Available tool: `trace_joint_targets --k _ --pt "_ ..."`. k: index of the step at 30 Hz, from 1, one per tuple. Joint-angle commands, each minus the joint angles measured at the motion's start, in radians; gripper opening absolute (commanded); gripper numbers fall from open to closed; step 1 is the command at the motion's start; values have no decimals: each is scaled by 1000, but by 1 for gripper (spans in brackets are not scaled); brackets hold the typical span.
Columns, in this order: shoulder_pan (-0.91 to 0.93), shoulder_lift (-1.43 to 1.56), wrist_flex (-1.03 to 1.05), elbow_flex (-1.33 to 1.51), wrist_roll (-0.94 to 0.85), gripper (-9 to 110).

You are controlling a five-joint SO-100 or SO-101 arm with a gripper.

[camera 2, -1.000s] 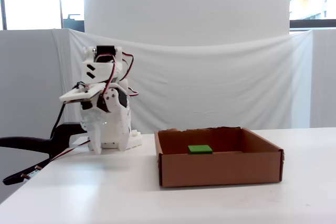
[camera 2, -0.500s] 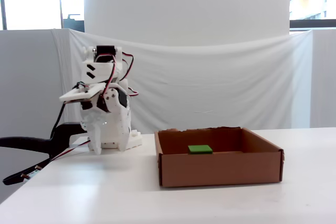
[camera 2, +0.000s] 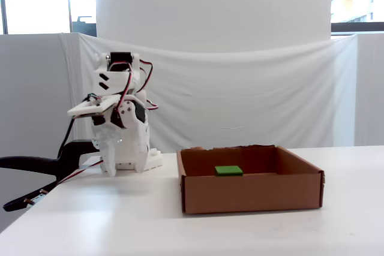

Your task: Grasp a green cube and put it in a box.

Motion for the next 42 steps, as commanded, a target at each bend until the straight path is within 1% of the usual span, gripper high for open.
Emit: trace_joint_targets --k 1,42 --pt "8 8 2 -5 6 21" --pt "8 8 0 -5 25 21"
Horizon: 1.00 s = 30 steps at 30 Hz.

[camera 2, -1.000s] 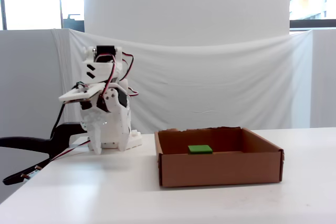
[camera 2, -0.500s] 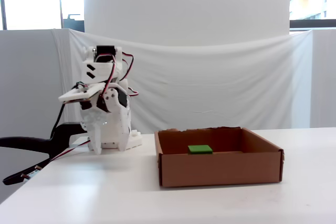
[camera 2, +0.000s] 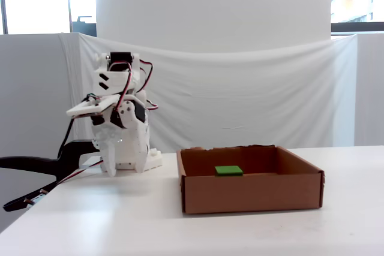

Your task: Grasp a green cube and put it in a box.

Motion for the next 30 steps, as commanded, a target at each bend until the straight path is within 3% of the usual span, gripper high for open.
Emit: trace_joint_targets --k 1,30 --pt "8 8 0 -5 6 21" --pt "8 8 -2 -5 26 21"
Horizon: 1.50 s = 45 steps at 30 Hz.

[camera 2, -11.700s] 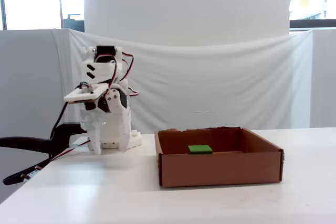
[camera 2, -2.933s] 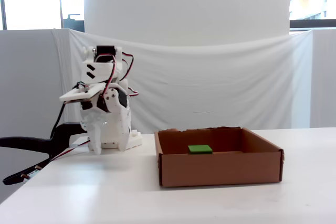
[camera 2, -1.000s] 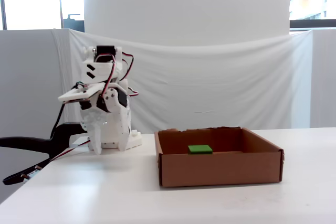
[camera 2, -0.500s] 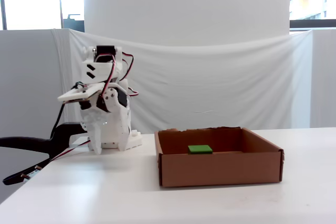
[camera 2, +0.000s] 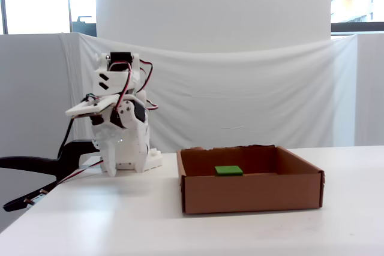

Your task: Grasp a green cube and put it in a box.

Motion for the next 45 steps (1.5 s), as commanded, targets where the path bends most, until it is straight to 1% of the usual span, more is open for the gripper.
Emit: trace_joint_targets --k 1,45 --pt "8 8 -2 -5 9 21" --pt "8 8 -3 -5 31 21"
